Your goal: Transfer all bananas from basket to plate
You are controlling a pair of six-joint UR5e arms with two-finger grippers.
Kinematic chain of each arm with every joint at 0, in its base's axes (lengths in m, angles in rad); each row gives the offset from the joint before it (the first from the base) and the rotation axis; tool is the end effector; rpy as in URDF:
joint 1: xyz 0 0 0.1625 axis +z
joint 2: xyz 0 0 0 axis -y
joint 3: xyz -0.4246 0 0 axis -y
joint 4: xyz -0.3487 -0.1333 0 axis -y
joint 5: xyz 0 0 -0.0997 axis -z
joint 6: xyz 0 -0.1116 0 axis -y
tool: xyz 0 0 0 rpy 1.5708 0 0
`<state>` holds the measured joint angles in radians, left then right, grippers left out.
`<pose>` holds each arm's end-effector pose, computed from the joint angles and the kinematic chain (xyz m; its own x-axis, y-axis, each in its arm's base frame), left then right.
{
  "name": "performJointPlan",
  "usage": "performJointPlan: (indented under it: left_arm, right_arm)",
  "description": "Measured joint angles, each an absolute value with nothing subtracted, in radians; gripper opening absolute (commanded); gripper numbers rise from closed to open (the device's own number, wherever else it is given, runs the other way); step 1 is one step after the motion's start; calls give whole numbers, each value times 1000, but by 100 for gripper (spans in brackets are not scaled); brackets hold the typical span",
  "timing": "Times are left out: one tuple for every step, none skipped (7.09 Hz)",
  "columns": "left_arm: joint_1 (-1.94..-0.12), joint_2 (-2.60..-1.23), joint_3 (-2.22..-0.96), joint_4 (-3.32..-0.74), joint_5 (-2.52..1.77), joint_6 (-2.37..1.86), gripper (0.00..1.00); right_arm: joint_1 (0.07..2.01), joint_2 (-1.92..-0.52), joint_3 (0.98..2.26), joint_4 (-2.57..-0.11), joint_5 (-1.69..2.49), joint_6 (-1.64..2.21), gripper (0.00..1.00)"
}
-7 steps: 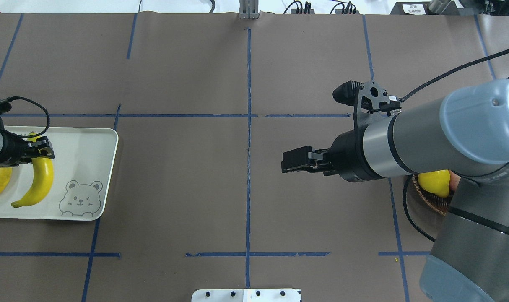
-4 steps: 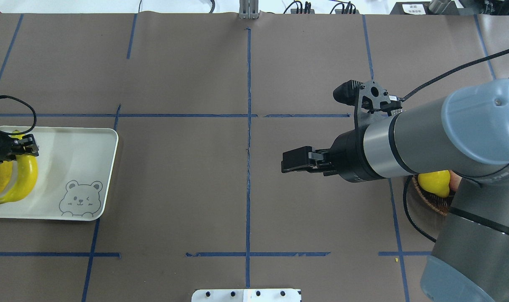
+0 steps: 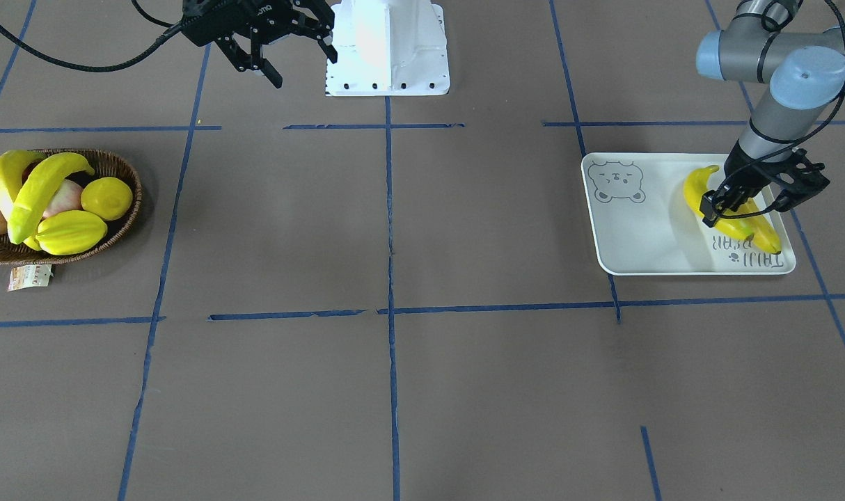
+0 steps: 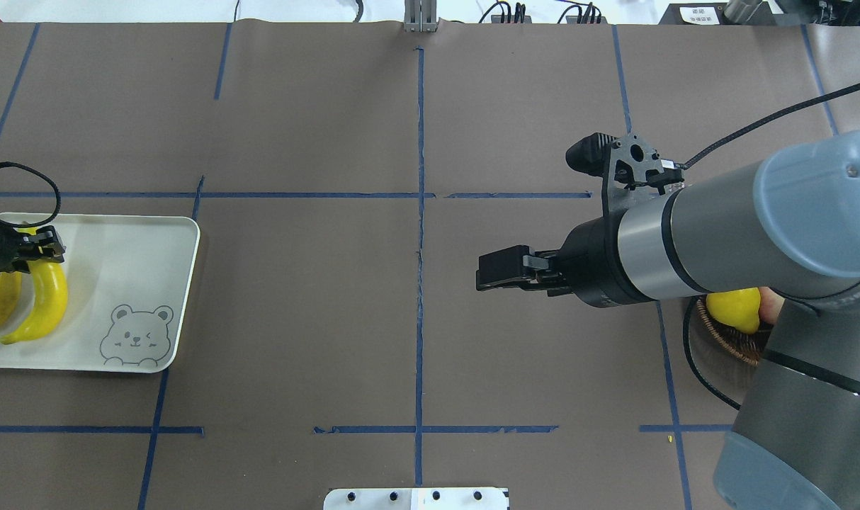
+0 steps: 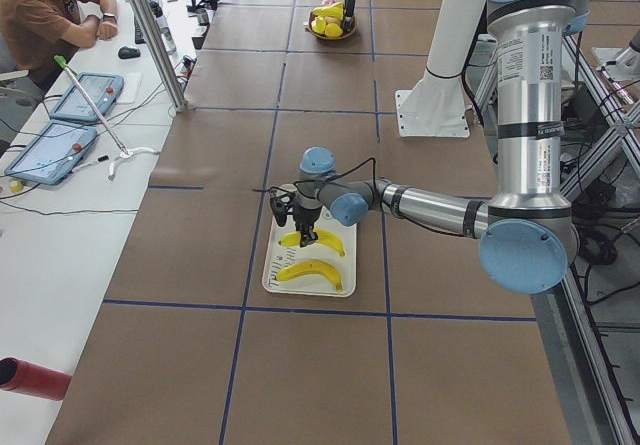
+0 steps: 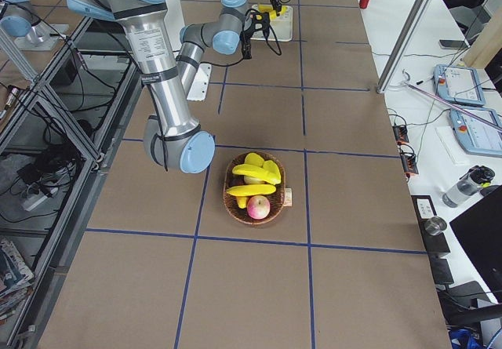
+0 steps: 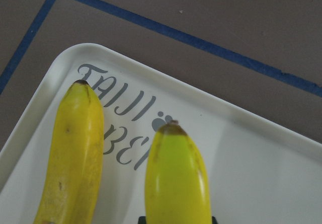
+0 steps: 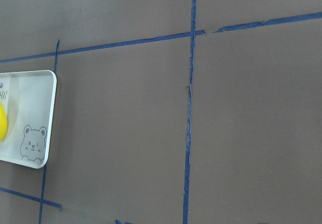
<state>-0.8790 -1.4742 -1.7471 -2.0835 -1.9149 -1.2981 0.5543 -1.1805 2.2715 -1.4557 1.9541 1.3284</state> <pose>0.2121 -0.4060 0.5888 0.6726 -0.4145 -0.6131 0.4399 0.8901 -0.1191 -0.3385 -0.3172 0.1896 0.3403 -0.0512 0.9389 -0.1127 0.9891 0.0948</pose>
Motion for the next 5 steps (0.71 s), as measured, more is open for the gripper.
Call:
performJointPlan:
  left_arm:
    - [-879, -1468, -1748, -2085, -1897, -1298, 99]
    - [-879, -1464, -1754, -2085, -1883, -1298, 99]
    - [-880, -1463, -1777, -2083, -1882, -1298, 99]
    - [-884, -1463, -1818, -2071, -1896, -1298, 99]
    - [-893, -1472, -1867, -2040, -1922, -1298, 99]
  right_arm:
    - [555, -1181, 2272, -1456, 1955, 1328, 100]
    - [557, -1182, 2272, -1457, 1958, 1328, 100]
    - [568, -1192, 2273, -1457, 1962, 1326, 100]
    - [592, -1223, 2279, -1456, 1968, 1318, 100]
    - [620, -1279, 2297, -1455, 1974, 1298, 100]
